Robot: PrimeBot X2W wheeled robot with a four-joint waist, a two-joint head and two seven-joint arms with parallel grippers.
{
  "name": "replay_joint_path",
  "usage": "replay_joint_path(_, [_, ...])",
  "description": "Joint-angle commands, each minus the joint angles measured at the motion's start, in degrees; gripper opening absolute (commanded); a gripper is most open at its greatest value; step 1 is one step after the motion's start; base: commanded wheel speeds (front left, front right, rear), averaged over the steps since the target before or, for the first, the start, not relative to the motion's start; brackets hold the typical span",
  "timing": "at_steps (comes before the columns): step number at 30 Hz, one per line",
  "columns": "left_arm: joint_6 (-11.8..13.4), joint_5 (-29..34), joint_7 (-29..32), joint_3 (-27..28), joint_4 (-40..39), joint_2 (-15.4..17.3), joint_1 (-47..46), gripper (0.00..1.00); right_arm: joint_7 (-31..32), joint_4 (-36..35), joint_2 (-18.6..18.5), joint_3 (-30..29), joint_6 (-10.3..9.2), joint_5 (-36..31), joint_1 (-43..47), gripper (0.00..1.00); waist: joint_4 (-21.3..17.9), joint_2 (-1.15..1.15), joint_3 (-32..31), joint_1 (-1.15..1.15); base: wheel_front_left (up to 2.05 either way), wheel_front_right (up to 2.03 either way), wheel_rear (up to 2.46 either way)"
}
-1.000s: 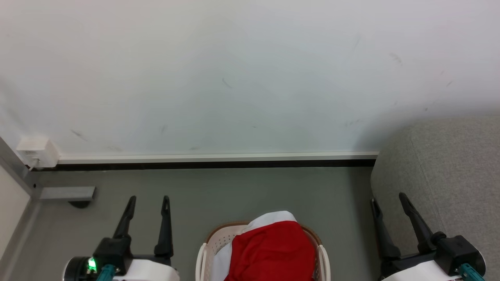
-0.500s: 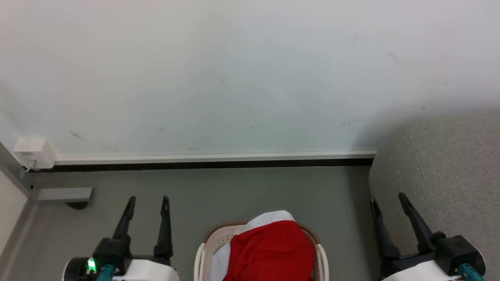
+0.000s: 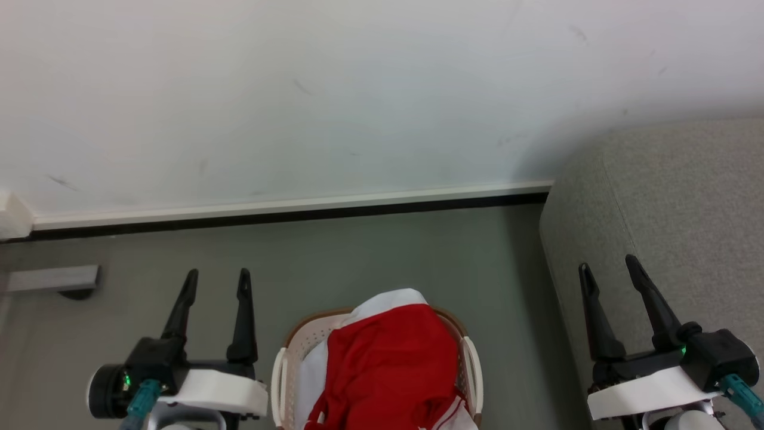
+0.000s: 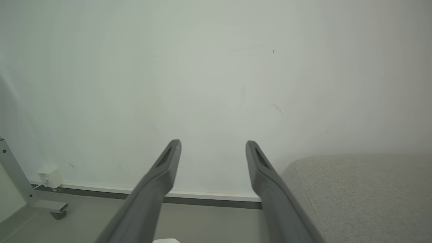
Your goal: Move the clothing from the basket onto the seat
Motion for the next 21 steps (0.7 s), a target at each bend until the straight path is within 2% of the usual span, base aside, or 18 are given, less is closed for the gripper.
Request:
replay_joint_path(1, [-0.27,0.15,-0.03,0.17,-0.14,0.18,-1.14,1.00,-0.01,-0.57,-0.22,-0.37,-0.10,-0.50,-1.18,1.00,-1.98,0.00,2.63,0.00,0.00,0.00,0.00])
replay_joint_path(6, [-1.81,0.28,-0.03,-0.06,1.68,0.18,-3.45,1.00,-0.01,-1.72,0.12,-0.81,-0.10,-0.68,-3.07,1.00,-4.33,0.00,6.41,0.00,0.00,0.00,0.00])
replay_joint_path(11, [-4.50,-0.65,-0.03,-0.28,6.59,0.21,-6.01,1.00,0.00,-3.00,0.48,-1.00,-0.10,-0.46,-4.65,1.00,-6.57,0.00,10.01,0.00,0.00,0.00,0.00])
replay_joint_path(21, [-8.22,-0.36,-0.03,-1.31,24.61,2.07,-14.85,1.00,0.00,-6.89,1.45,-1.92,-0.10,0.54,-8.15,1.00,-11.14,0.00,19.29,0.00,0.00,0.00,0.00])
